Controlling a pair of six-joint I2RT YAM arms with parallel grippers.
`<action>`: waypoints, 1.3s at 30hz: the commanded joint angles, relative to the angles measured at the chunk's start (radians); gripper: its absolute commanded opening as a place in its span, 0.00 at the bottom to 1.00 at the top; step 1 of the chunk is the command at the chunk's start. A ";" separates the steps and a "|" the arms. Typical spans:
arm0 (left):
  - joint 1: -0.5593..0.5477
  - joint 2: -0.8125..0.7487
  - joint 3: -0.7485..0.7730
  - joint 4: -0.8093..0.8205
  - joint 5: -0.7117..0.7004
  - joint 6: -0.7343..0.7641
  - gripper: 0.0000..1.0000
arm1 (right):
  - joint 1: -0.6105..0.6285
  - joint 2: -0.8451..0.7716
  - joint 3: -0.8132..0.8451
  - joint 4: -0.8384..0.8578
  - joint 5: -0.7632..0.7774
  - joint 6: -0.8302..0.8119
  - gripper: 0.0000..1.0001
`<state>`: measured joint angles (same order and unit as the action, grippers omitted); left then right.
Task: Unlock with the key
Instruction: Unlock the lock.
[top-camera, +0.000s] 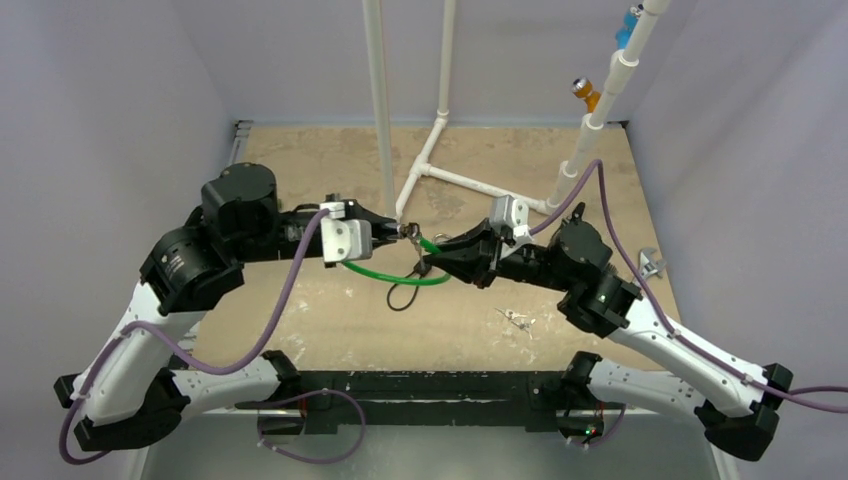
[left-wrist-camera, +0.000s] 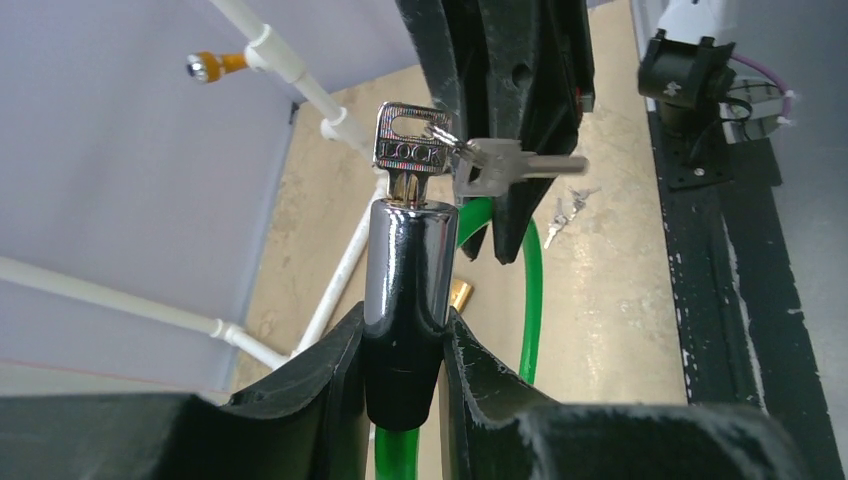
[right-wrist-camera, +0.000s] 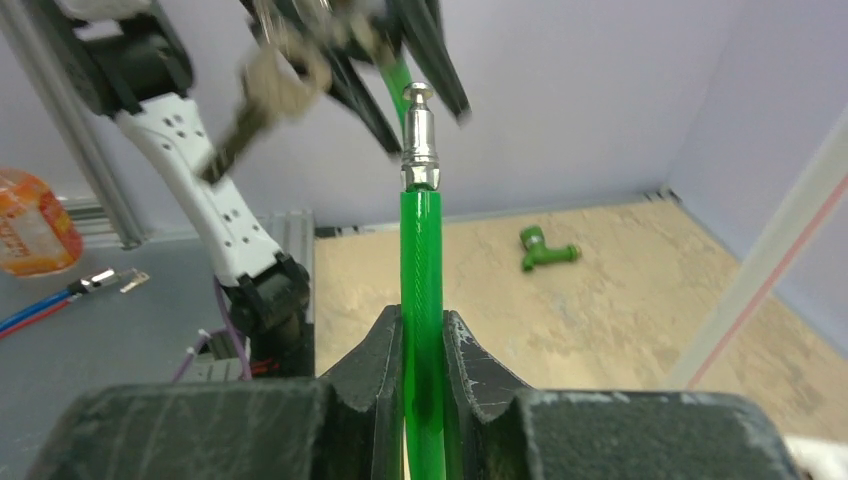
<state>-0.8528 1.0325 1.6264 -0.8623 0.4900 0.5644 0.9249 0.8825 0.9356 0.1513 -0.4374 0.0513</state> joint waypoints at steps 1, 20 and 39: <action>0.029 -0.066 0.096 0.111 0.009 -0.040 0.00 | -0.019 -0.018 -0.029 -0.141 0.123 -0.044 0.00; 0.334 -0.130 -0.225 0.056 -0.068 0.000 0.00 | -0.018 0.275 0.008 -0.166 0.180 0.247 0.13; 0.589 -0.123 -0.502 0.062 -0.146 0.126 0.00 | -0.020 0.667 0.084 0.009 0.088 0.304 0.16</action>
<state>-0.2981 0.9108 1.1221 -0.8597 0.3584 0.6487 0.9039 1.5150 0.9600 0.0570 -0.2996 0.3302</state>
